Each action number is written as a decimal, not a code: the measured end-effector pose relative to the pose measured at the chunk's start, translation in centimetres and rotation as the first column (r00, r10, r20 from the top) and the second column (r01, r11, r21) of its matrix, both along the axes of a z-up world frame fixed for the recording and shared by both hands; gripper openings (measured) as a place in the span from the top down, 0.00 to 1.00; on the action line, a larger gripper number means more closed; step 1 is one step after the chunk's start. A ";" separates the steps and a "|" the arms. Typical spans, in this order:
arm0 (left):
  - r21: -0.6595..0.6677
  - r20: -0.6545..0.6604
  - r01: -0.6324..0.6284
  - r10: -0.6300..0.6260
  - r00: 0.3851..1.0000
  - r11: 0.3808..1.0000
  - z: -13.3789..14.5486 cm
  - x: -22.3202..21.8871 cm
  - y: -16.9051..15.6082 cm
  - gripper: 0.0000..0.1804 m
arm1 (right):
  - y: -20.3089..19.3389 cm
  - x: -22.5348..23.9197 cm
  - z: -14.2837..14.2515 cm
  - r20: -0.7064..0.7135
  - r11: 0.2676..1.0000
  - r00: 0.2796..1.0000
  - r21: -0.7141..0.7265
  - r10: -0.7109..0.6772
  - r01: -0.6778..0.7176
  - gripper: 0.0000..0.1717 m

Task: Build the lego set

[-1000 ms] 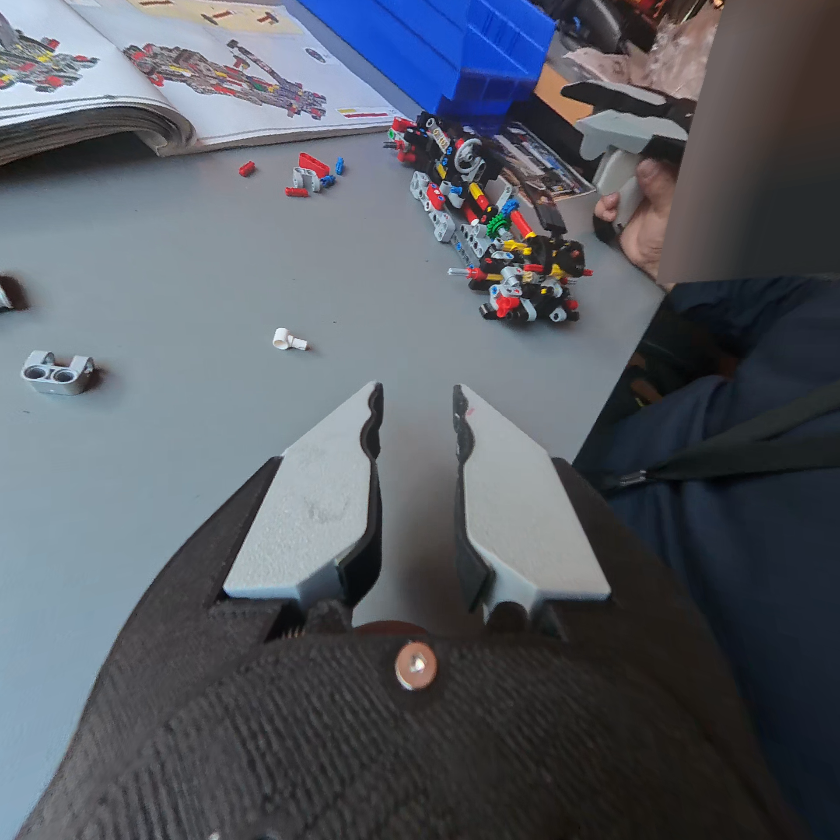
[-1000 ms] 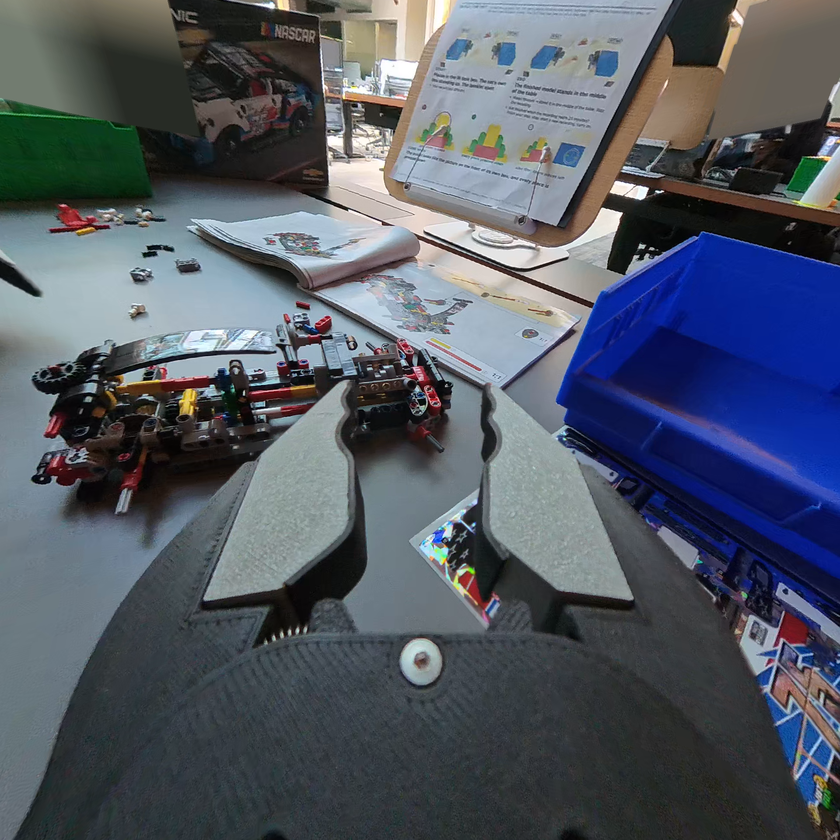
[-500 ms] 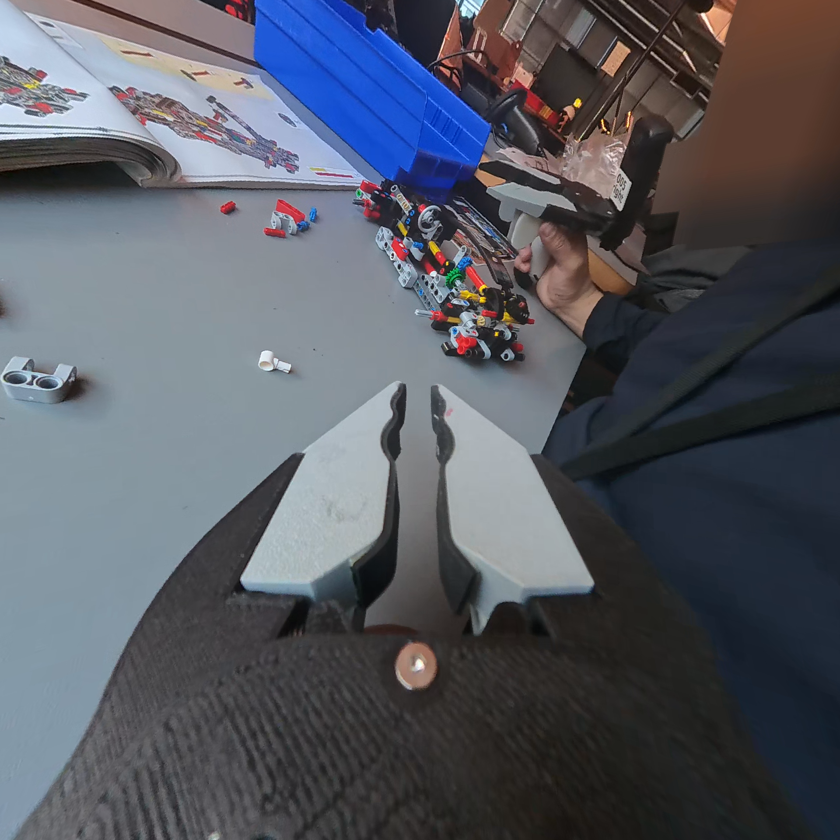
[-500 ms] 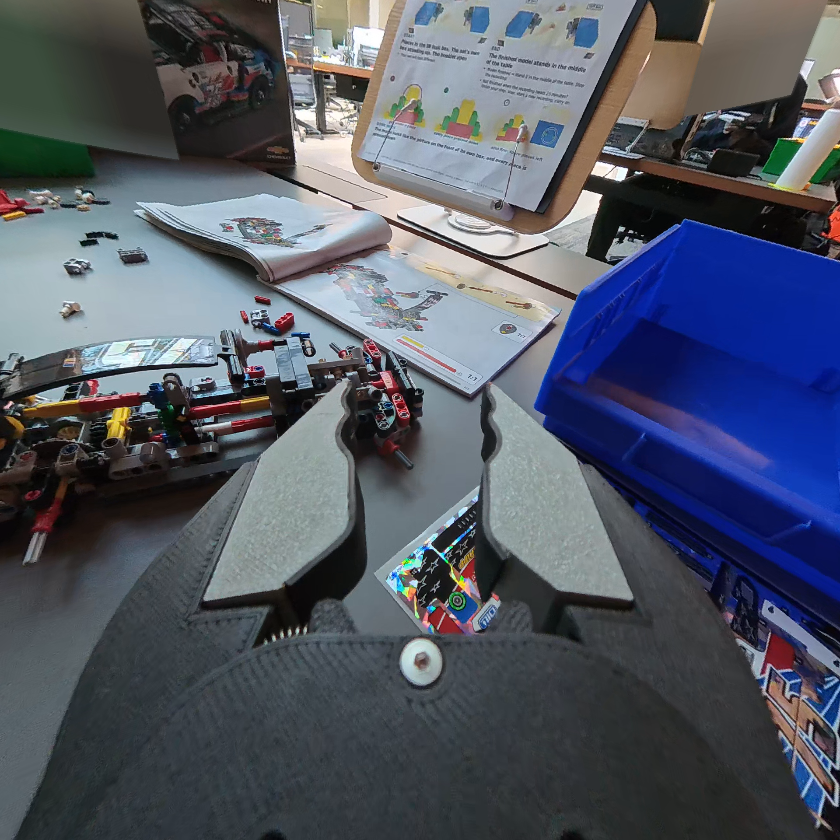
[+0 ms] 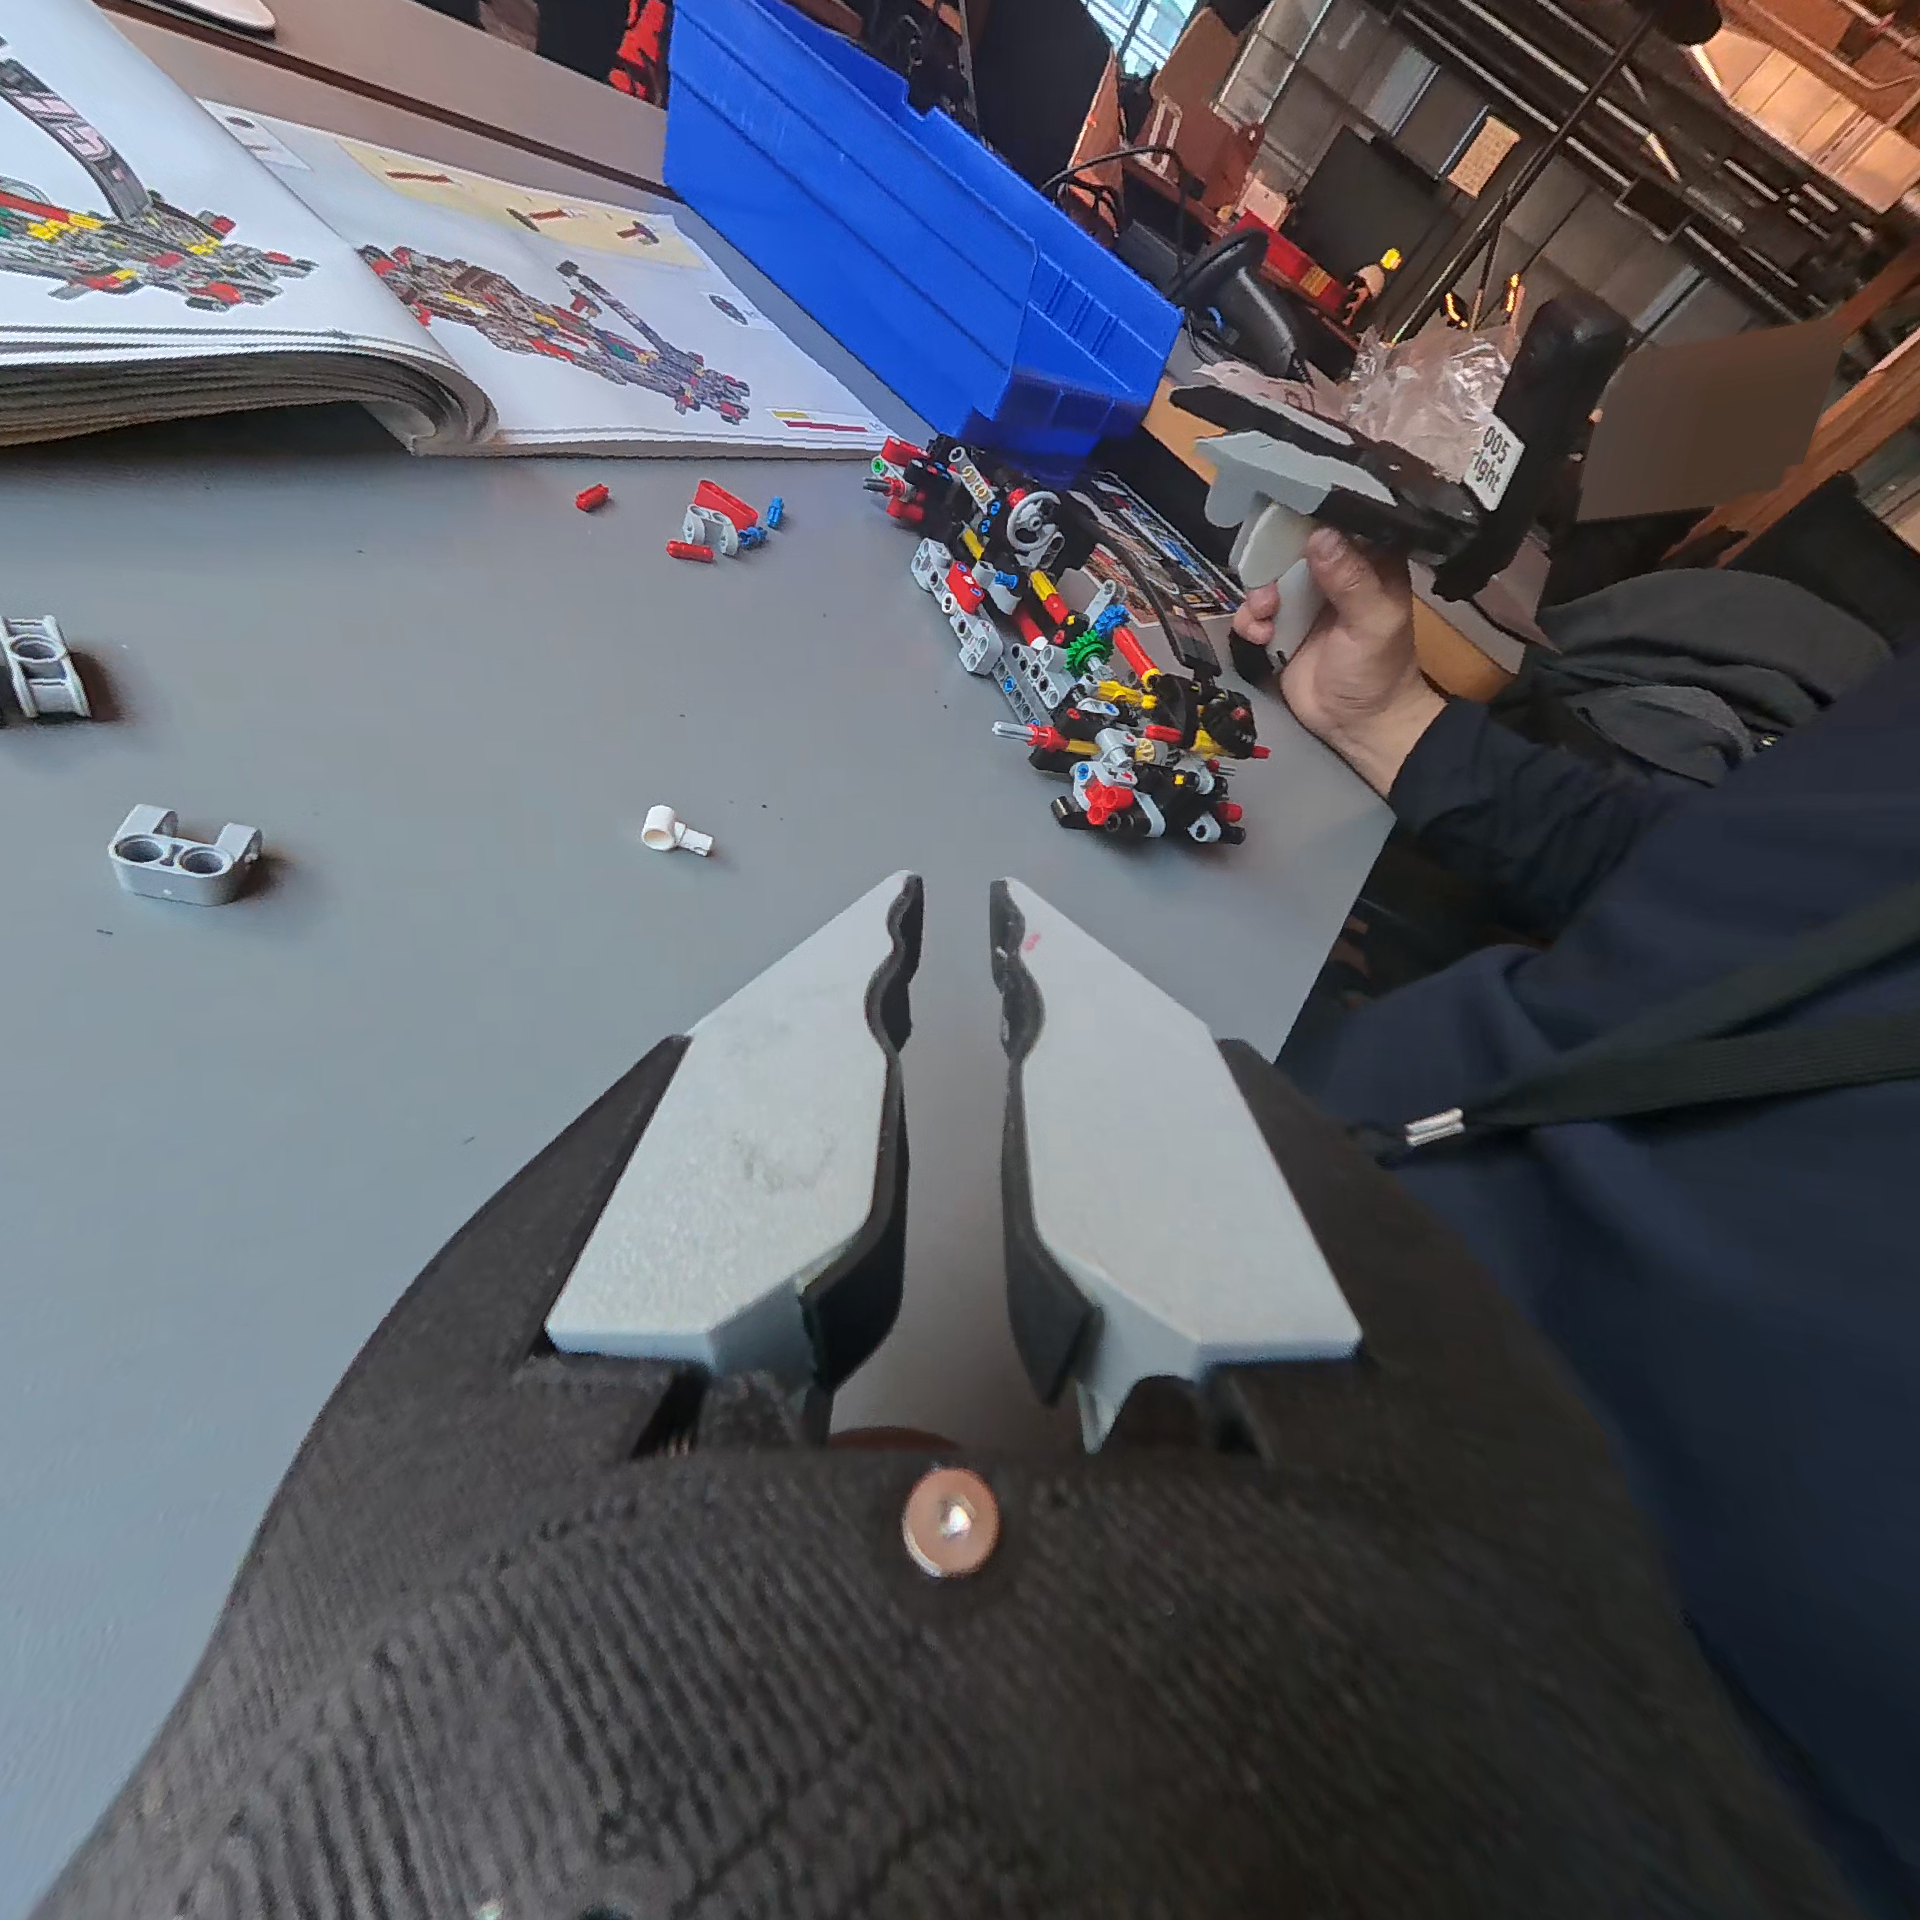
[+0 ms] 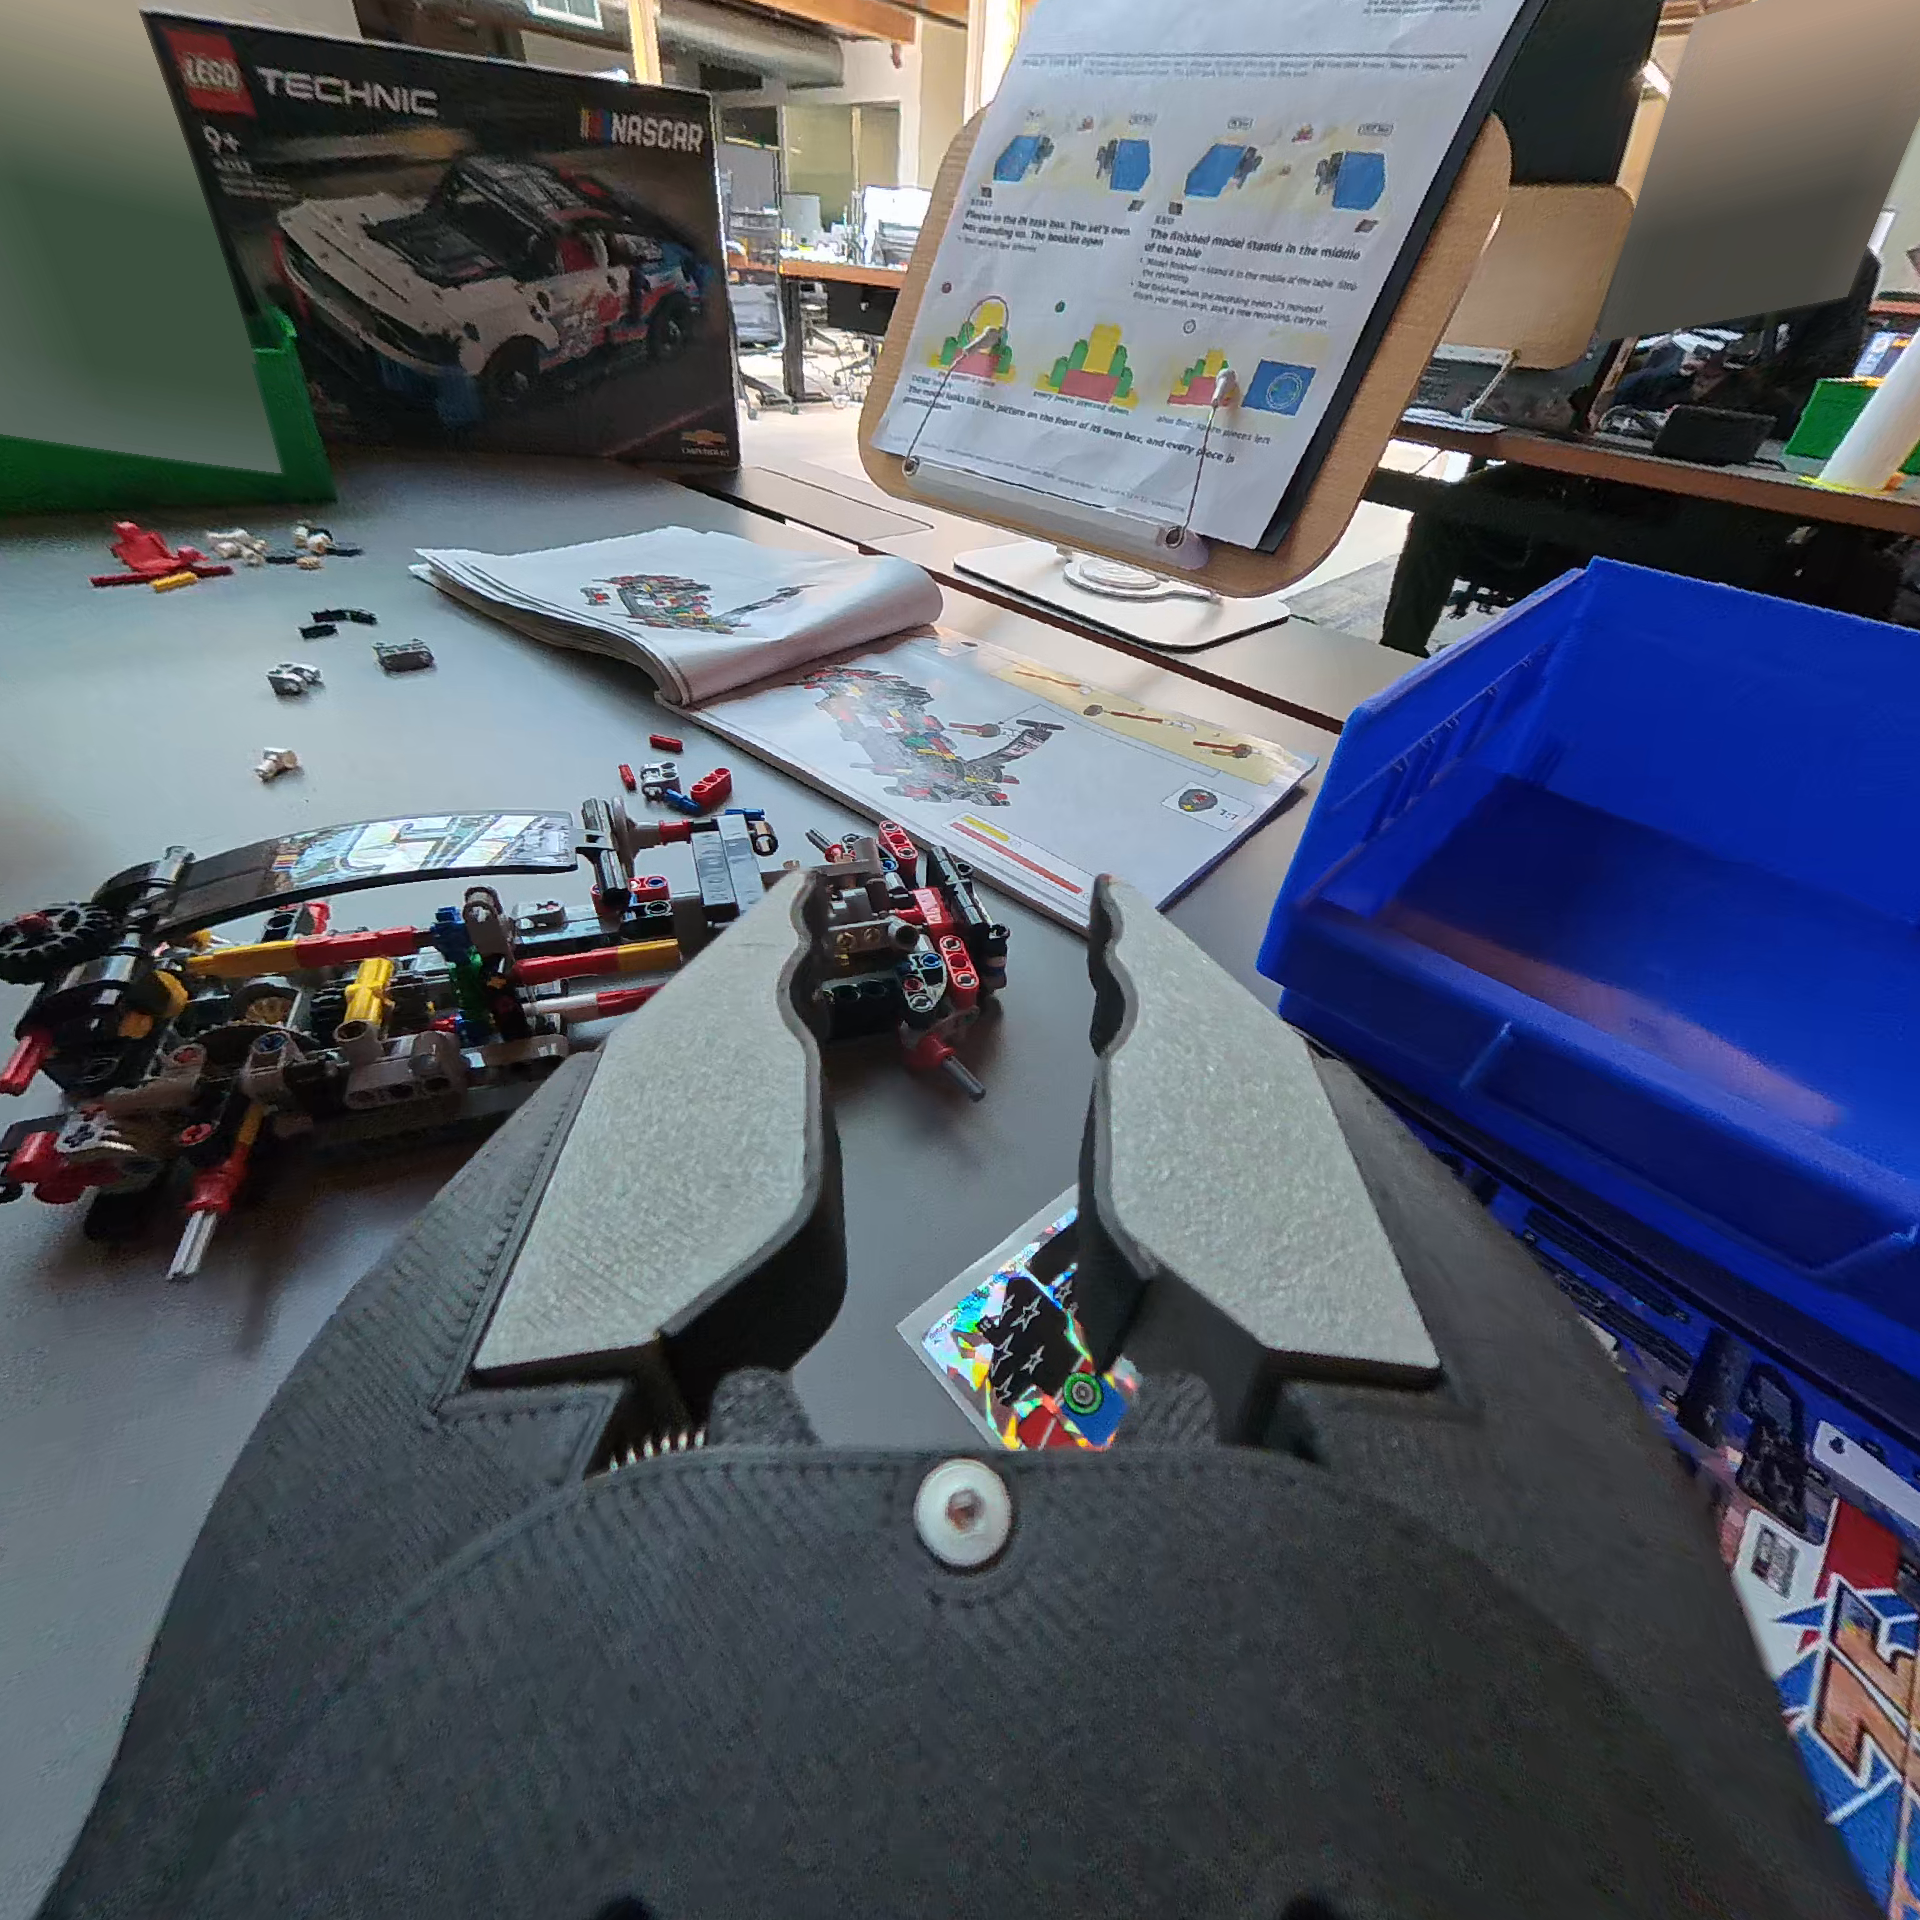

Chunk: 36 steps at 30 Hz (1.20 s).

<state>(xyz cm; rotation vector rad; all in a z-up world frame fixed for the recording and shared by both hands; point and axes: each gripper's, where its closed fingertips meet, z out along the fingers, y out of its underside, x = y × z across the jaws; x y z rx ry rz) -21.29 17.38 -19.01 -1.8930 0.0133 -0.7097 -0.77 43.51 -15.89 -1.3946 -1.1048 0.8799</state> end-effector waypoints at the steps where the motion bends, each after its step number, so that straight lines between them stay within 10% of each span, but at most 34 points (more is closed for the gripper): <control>1: 0.001 -0.004 -0.006 0.006 1.000 1.000 0.0 -0.1 0.0 0.94 | -0.1 0.0 0.1 -0.006 1.000 1.000 -0.004 0.005 -0.005 0.73; 36: 0.031 0.113 -0.014 0.011 0.993 0.999 0.9 -0.8 -0.2 0.90 | 3.3 0.7 -1.4 0.104 0.980 0.975 -0.009 -0.195 0.197 0.67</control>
